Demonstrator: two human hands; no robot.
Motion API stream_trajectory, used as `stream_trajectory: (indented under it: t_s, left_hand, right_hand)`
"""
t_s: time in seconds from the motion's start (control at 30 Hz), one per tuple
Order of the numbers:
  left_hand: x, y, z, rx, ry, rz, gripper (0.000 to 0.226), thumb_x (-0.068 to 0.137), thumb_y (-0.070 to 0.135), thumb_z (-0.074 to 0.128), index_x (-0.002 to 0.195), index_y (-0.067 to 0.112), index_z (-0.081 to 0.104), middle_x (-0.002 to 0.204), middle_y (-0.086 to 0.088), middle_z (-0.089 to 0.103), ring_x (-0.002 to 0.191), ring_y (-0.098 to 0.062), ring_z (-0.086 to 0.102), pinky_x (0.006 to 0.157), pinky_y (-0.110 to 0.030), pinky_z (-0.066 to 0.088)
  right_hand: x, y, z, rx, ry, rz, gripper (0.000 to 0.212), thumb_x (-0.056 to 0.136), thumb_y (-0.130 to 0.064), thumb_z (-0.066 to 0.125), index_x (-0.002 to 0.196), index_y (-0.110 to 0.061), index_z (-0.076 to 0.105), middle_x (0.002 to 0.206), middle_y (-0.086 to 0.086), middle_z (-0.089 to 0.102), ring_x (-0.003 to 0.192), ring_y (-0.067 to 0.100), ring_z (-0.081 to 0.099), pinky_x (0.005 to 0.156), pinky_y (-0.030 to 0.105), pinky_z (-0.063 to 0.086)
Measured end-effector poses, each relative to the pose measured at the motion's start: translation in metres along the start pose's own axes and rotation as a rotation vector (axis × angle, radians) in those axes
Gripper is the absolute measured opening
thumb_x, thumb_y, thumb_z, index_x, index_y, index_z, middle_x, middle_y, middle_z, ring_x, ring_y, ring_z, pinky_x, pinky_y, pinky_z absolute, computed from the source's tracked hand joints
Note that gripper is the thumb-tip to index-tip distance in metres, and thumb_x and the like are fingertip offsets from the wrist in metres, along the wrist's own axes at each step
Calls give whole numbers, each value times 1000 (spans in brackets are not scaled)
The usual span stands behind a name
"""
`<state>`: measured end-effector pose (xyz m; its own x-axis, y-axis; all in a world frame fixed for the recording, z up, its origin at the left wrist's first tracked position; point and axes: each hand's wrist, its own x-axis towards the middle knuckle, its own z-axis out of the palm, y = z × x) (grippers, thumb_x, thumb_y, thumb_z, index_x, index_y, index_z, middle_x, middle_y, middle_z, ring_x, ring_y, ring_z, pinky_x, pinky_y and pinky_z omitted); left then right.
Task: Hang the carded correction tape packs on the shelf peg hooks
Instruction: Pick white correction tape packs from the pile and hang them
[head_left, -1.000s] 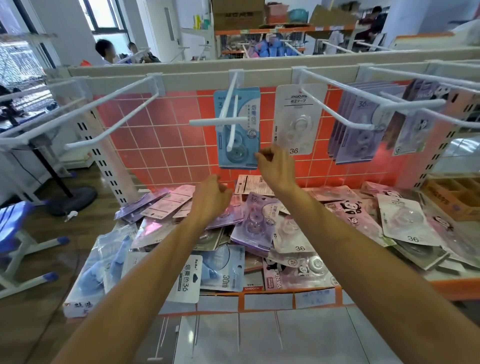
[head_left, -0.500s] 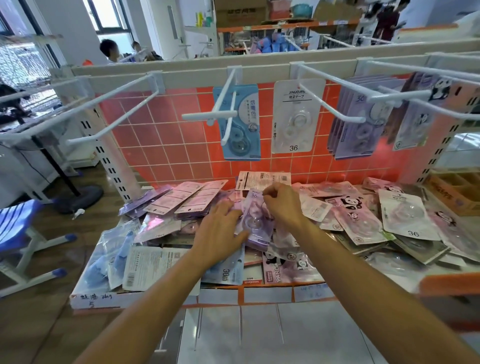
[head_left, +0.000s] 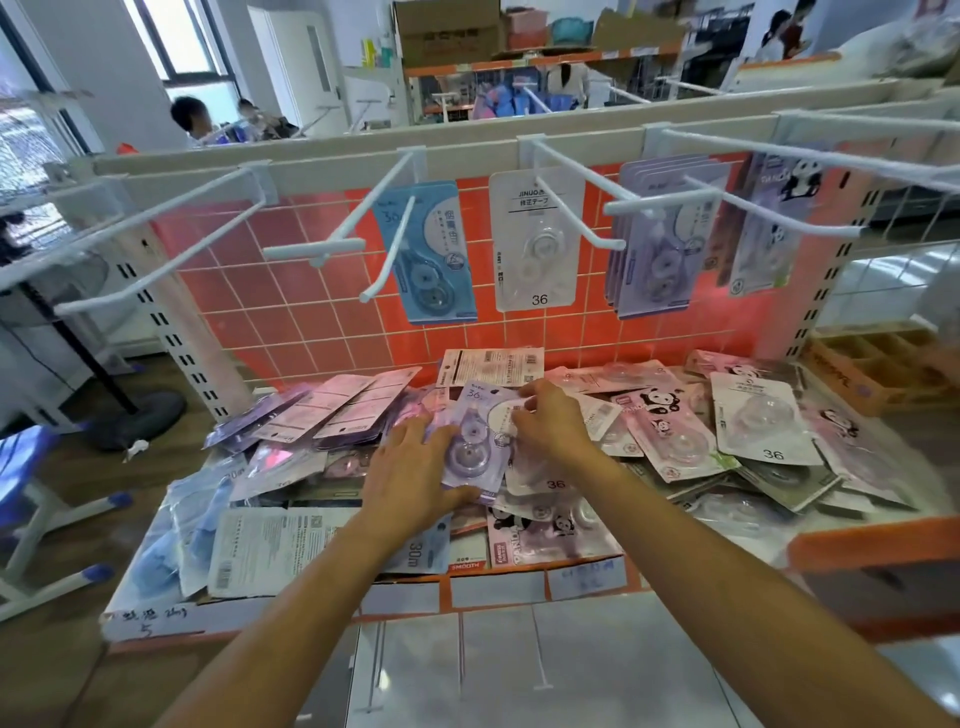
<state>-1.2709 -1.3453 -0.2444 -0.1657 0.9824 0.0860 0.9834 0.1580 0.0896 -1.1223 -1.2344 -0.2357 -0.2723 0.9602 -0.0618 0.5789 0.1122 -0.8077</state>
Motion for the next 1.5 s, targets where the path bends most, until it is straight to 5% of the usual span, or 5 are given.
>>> stream_trajectory:
  t_s: [0.37,0.57,0.9,1.1,1.5]
  left_hand:
    - [-10,2,12,-26,55,-38,99,68,74,63,147,25,28,154,-7,22,143,-29,18,115,-46,26]
    - [-9,14,8,-172,81,-62,86,83,58,61,149,18,23,158,-6,18,147,-24,11,119,-39,13]
    - [4,69,-10,-558,204,86,45,88,23,66,130,14,51,123,-3,62,110,-20,58,90,-28,43]
    - [13,108,-14,-699,175,126,26,87,25,65,110,15,62,98,-1,71,81,-17,68,74,-40,54]
    - [13,178,-18,-1007,162,271,22,90,5,63,106,17,68,94,2,73,80,-5,71,76,-26,57]
  right_hand:
    - [3,-6,-2,365,153,43,30,91,-7,58,121,-10,50,76,-3,54,69,13,56,65,30,50]
    - [-3,-9,-17,533,202,-34,22,97,-15,50,78,-22,59,86,7,66,85,29,64,79,49,54]
    - [-22,-12,-85,726,340,-129,21,91,-17,51,73,-21,63,79,9,64,72,22,56,69,42,48]
    - [-35,-3,-125,765,395,-229,14,93,-22,53,86,-17,64,88,13,67,78,25,59,77,51,52]
    - [-75,1,-188,834,482,-433,19,97,-11,51,83,-18,61,76,-4,64,72,13,58,68,29,51]
